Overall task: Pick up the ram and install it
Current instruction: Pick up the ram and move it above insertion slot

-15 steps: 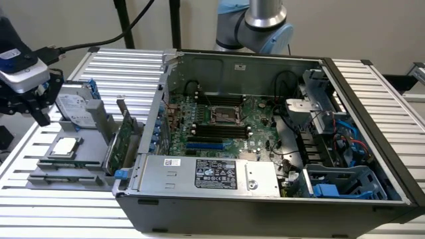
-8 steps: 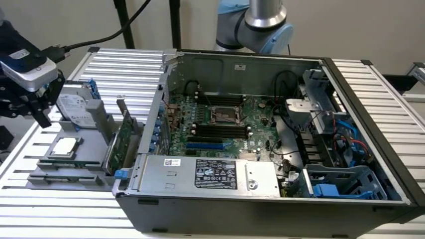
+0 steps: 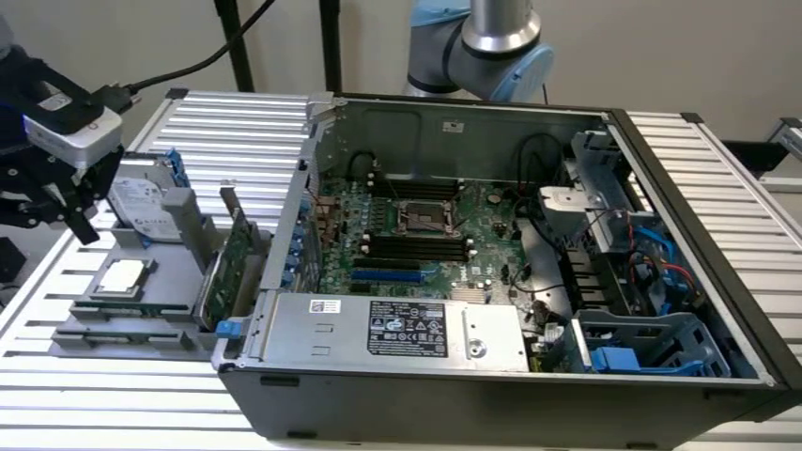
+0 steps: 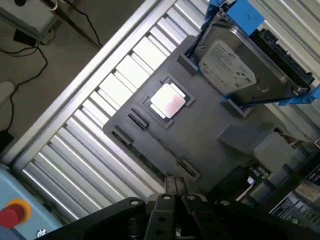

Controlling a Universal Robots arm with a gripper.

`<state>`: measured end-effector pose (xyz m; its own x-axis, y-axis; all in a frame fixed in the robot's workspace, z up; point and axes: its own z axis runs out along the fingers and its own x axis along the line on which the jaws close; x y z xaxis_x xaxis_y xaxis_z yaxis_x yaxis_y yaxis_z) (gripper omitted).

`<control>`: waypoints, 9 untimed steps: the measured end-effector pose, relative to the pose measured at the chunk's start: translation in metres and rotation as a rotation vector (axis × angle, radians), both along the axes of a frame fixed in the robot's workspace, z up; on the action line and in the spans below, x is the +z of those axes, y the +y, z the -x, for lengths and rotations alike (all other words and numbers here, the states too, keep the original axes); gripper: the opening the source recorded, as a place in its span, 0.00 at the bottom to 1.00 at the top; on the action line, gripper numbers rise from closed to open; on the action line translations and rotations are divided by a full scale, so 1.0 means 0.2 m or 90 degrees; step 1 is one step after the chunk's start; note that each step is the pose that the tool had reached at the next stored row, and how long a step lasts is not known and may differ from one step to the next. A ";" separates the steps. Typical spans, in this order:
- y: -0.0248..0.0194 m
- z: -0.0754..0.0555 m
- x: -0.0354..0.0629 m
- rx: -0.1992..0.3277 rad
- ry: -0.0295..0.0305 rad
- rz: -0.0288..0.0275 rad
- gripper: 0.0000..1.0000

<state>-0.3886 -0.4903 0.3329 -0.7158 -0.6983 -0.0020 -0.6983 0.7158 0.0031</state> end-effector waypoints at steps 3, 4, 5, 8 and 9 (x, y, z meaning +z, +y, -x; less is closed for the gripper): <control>0.000 0.00 -0.009 0.035 0.0009 0.0000 0.00; 0.000 0.00 -0.012 0.046 0.0013 0.0000 0.00; 0.000 0.00 -0.015 0.058 0.0016 0.0000 0.00; 0.000 0.00 -0.024 0.092 0.0025 0.0000 0.00; 0.000 0.00 -0.027 0.104 0.0028 0.0000 0.00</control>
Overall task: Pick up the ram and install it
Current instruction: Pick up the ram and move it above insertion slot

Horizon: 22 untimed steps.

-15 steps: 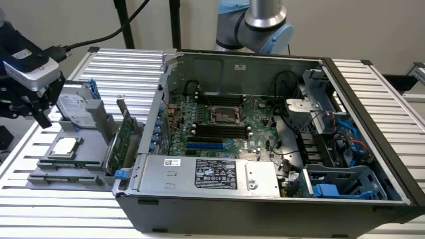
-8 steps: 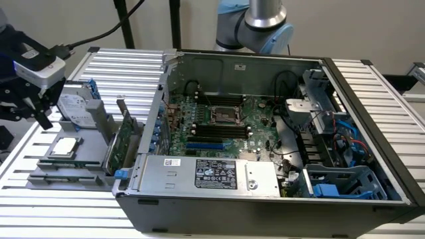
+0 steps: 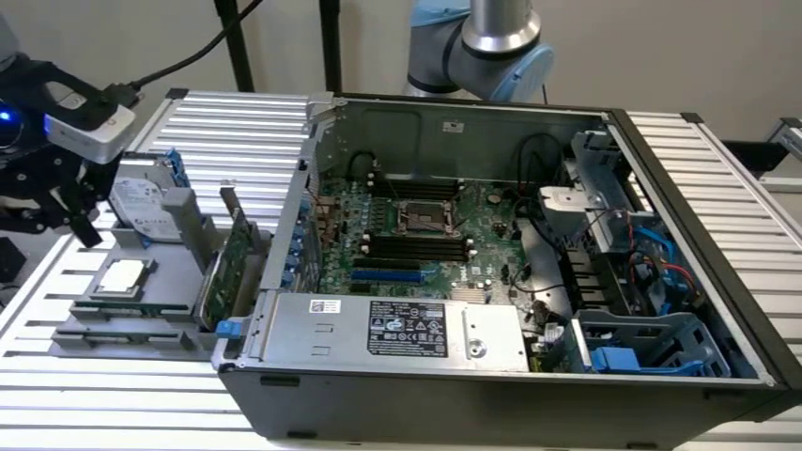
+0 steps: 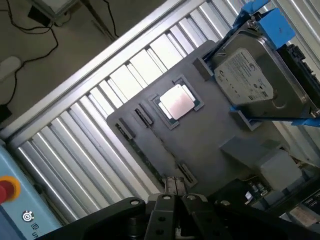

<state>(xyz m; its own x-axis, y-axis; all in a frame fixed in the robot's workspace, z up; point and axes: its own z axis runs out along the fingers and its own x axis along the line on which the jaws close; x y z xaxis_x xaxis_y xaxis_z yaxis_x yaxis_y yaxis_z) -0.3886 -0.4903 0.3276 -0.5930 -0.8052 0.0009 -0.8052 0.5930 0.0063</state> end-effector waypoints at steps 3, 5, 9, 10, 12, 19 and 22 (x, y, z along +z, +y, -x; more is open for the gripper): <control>0.000 0.00 -0.009 0.034 0.0008 -0.0001 0.00; 0.000 0.00 -0.015 0.058 0.0015 0.0000 0.00; 0.000 0.00 -0.027 0.104 0.0027 0.0000 0.00; 0.000 0.00 -0.030 0.116 0.0030 0.0000 0.00; 0.000 0.00 -0.036 0.139 0.0032 -0.0001 0.00; 0.000 0.00 -0.058 0.220 0.0035 0.0001 0.00; 0.000 0.00 -0.067 0.255 0.0036 0.0002 0.00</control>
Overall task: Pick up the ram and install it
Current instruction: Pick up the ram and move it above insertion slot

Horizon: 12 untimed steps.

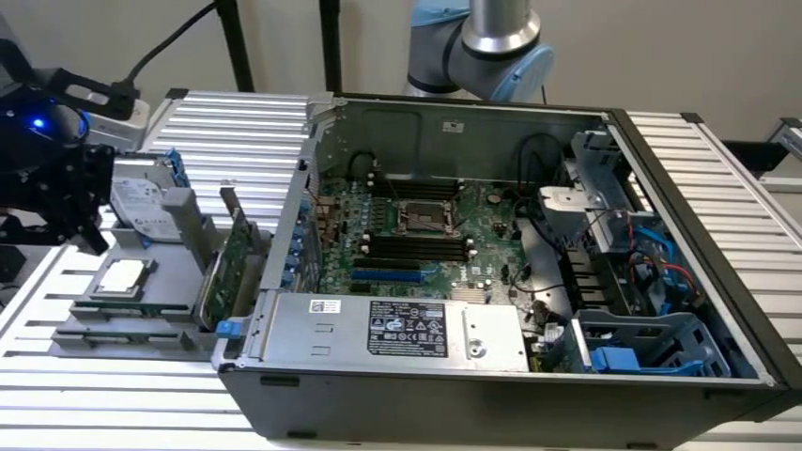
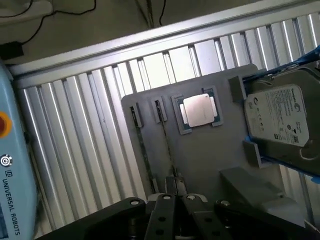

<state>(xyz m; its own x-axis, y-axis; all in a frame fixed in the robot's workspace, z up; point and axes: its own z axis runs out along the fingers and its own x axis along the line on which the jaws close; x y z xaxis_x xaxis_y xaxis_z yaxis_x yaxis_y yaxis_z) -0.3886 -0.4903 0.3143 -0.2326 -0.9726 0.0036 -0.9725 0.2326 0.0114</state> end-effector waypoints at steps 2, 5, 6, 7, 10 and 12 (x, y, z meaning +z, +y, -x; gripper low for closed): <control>0.000 0.00 -0.006 0.023 0.0002 0.0000 0.00; 0.000 0.00 -0.016 0.058 0.0008 0.0000 0.00; 0.000 0.00 -0.019 0.070 0.0012 0.0000 0.00; 0.000 0.00 -0.023 0.082 0.0017 0.0000 0.00; 0.000 0.00 -0.033 0.112 0.0034 -0.0001 0.00; -0.003 0.00 -0.039 0.127 0.0046 -0.0001 0.00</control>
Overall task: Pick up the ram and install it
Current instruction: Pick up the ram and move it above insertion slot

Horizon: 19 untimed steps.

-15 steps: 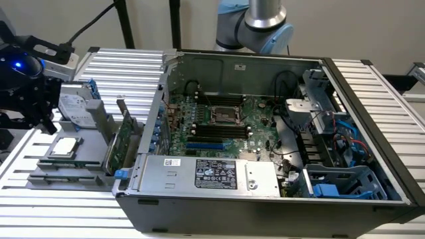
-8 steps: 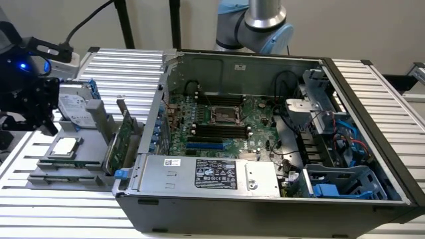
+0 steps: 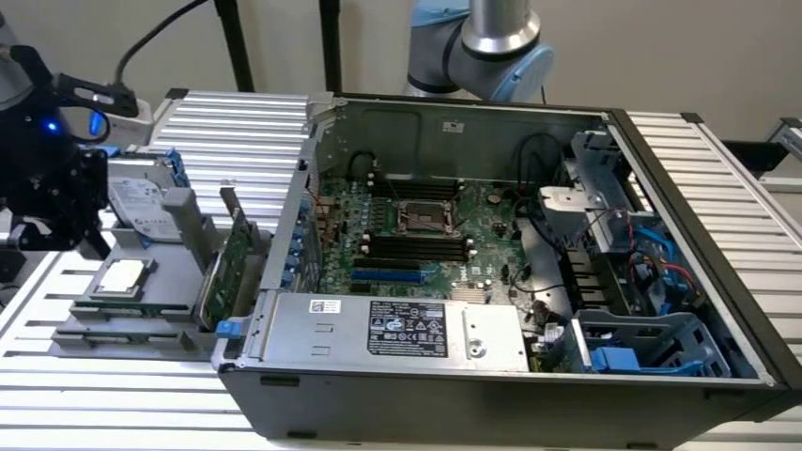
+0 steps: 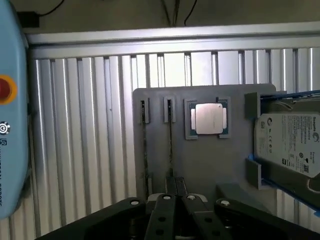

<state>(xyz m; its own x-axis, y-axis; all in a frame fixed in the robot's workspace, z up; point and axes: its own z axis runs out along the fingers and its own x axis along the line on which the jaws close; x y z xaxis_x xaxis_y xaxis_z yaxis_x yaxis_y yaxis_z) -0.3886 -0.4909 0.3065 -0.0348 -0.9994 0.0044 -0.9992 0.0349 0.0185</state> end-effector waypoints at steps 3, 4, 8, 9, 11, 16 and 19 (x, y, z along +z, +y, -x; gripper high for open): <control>-0.012 0.00 -0.012 0.014 0.0021 -0.0002 0.00; -0.019 0.00 -0.016 0.017 0.0030 -0.0003 0.00; -0.076 0.00 -0.030 0.022 0.0042 -0.0008 0.00; -0.098 0.00 -0.034 0.022 0.0042 -0.0014 0.00; -0.129 0.01 -0.042 0.022 0.0039 -0.0025 0.00; -0.133 0.01 -0.057 0.023 0.0017 -0.0037 1.00; -0.133 0.01 -0.074 0.023 0.0016 -0.0037 1.00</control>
